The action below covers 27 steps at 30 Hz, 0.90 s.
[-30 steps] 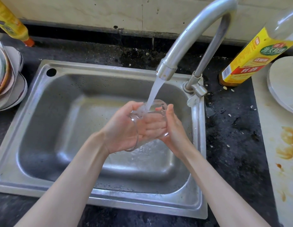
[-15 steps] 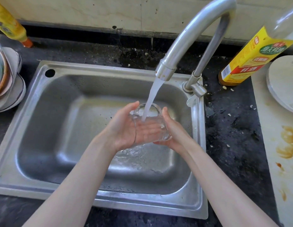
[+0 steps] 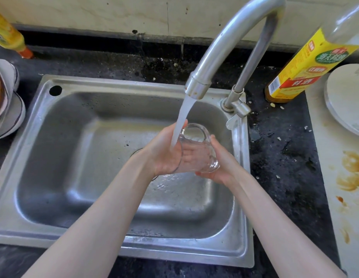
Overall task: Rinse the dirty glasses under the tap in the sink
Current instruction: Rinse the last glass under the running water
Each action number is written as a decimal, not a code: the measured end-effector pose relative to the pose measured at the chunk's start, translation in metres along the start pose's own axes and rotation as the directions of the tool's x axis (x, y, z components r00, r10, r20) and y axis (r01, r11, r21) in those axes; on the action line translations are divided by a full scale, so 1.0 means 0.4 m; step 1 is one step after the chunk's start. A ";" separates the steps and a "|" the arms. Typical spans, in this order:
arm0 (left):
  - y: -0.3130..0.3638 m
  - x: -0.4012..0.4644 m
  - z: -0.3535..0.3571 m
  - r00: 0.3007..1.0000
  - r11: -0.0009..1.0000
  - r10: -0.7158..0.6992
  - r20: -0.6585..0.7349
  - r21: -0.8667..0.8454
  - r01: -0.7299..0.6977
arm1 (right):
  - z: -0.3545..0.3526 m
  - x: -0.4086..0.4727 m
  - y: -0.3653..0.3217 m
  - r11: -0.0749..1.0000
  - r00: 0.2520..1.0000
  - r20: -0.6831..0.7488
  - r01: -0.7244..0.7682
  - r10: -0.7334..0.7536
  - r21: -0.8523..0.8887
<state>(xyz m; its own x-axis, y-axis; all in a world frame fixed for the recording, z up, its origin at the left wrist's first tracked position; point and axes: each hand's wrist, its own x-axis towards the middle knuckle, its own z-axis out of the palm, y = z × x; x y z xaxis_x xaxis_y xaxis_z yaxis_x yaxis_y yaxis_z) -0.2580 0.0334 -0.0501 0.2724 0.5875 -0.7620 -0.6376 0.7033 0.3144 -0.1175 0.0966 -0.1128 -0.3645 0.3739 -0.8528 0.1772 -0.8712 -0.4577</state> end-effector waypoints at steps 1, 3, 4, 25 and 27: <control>-0.002 0.002 -0.001 1.000 0.999 0.012 -0.002 0.041 -0.012 | 0.002 0.000 -0.002 1.000 1.000 -0.006 -0.007 0.007 -0.013; -0.007 0.004 0.000 0.999 0.981 0.041 0.013 0.190 -0.042 | 0.006 0.003 -0.002 0.999 0.999 -0.039 -0.002 0.000 -0.043; -0.011 0.001 0.006 0.998 0.968 0.047 0.043 0.243 -0.056 | 0.007 0.002 -0.002 0.998 0.999 -0.049 0.003 -0.006 -0.067; 0.007 -0.003 -0.008 0.949 0.857 -0.176 0.262 0.515 0.017 | 0.028 -0.018 0.017 0.992 0.975 0.216 -0.072 0.048 0.105; 0.014 -0.005 -0.004 0.960 0.776 -0.167 0.226 0.630 -0.014 | 0.034 -0.025 0.017 0.985 0.972 0.210 -0.135 0.110 0.106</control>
<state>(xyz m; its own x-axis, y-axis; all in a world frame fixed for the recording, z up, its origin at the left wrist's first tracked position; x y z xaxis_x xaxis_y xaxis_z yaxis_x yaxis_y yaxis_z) -0.2633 0.0356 -0.0477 0.5305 0.5371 -0.6558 -0.0442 0.7901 0.6114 -0.1250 0.0827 -0.1038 -0.5264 0.2006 -0.8262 0.1270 -0.9423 -0.3097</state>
